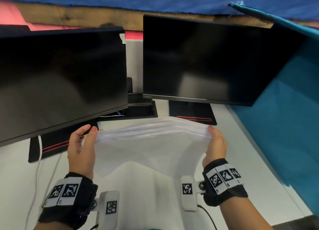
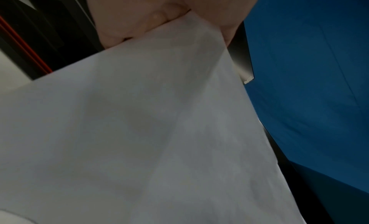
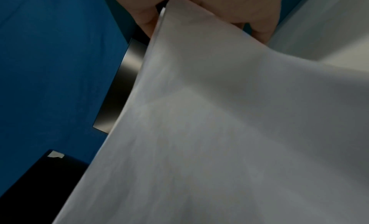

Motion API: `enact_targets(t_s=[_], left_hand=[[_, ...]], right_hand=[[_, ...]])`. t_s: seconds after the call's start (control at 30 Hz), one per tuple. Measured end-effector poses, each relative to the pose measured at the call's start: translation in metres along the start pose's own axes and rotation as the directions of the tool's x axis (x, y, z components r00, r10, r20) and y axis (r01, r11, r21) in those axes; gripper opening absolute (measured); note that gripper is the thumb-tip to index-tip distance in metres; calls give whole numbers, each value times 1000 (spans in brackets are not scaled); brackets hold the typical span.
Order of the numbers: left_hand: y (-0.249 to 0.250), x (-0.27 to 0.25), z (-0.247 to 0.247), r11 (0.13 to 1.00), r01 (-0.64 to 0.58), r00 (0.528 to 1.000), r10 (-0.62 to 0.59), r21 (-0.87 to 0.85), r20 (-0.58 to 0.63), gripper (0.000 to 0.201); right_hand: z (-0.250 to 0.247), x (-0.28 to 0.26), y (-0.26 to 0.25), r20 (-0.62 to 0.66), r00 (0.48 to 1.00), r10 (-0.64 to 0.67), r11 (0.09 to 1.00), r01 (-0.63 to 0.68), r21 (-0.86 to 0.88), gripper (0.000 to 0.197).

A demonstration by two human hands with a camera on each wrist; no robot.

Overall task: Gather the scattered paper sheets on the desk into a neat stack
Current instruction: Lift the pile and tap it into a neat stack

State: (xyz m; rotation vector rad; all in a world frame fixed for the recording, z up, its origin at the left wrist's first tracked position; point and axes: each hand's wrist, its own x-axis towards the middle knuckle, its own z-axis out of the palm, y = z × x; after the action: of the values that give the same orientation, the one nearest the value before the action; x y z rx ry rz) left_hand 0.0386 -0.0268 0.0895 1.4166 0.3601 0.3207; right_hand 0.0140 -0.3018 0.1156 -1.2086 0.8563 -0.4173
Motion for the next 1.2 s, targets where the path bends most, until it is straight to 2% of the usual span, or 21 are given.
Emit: enact_targets(t_s=[0.1,0.23,0.37,0.53,0.77,0.83,0.87,0.93,1.0,1.03,1.1,1.13,1.2], left_hand=[[1,1,-1,1000,-1,1000,1,-11,-12,10],[2,2,-1,1000,0,1000,0,-23,-25,10],[4,2,-1,999,-10,1000,9,-37,-24,11],[4,4,-3,1000,-7,1000,6,-29,-28,8],[5,5,-4,1000,-13,1000,13,8,1,8],[6,6,-4,1000,-18,1000,18,10,10,9],[7,5,-4,1000,-23,1000,23,11,21,10],[9,3,-6,999,-49,997,48,21,68,12],[11,2,-11,990,-107,979,90,89,181,19],[9,3,-14,983,-129,963,92,133,254,29],[6,7,-19,965,-153,931,69,212,358,53],[6,8,-21,956,-160,928,61,247,366,55],[5,11,-21,945,-170,942,72,281,329,43]], right_hand=[[2,-2,2,28,998,-51,999,51,-10,16],[0,-3,6,48,994,-103,995,104,-12,15],[-1,-4,8,85,986,-143,989,146,-29,5],[-1,-5,15,118,970,-212,975,219,-50,20],[-8,2,22,143,961,-239,959,256,-118,20],[-12,0,23,207,943,-259,947,291,-139,27],[-15,-2,23,260,931,-258,939,305,-160,38],[-24,-6,19,430,860,-275,879,406,-249,68],[-31,-8,16,566,775,-282,787,524,-325,83],[-33,-6,16,578,762,-291,750,557,-357,82],[-34,-2,20,521,786,-332,723,567,-395,70],[-33,0,21,493,799,-343,733,556,-391,60],[-29,6,24,477,830,-289,834,463,-301,38]])
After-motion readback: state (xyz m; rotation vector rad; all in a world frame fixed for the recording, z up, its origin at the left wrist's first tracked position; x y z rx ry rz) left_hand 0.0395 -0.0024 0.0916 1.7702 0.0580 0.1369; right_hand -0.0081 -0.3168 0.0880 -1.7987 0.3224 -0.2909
